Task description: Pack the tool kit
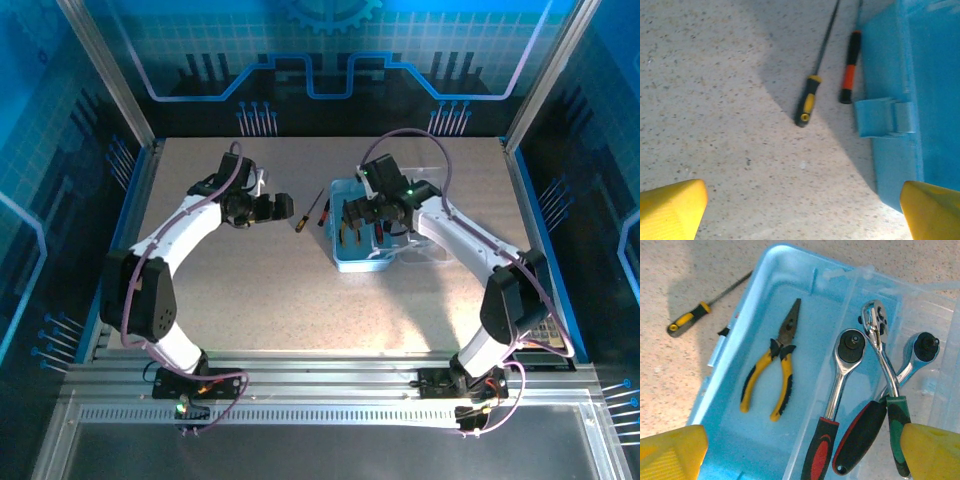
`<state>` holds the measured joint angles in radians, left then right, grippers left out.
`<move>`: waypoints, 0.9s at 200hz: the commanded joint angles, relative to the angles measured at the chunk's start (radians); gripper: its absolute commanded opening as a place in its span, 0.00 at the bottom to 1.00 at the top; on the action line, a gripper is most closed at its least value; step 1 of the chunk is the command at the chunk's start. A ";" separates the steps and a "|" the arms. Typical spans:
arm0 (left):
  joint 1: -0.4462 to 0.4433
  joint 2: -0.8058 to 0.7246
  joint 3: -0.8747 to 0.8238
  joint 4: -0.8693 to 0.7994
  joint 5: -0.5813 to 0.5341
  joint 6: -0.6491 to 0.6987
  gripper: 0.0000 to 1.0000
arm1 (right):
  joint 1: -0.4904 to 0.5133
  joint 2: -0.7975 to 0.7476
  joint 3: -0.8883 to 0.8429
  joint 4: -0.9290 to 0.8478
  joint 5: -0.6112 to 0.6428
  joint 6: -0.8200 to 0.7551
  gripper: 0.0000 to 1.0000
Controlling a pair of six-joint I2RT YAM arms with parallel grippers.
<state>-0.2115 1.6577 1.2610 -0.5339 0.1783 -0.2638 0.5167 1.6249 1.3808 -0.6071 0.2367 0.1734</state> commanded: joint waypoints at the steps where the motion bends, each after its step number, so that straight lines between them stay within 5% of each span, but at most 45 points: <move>1: -0.008 0.071 0.028 -0.025 -0.090 0.040 0.99 | -0.021 -0.051 -0.023 0.030 -0.083 -0.021 1.00; 94: -0.087 0.314 0.204 -0.091 -0.193 0.098 0.99 | -0.066 -0.115 -0.075 0.048 -0.144 -0.021 1.00; 180: -0.127 0.442 0.300 -0.114 -0.162 0.098 0.78 | -0.082 -0.114 -0.092 0.062 -0.171 -0.020 1.00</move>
<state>-0.3267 2.0754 1.5169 -0.6193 -0.0040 -0.1764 0.4503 1.5352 1.3029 -0.5583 0.0917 0.1631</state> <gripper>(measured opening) 0.789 0.996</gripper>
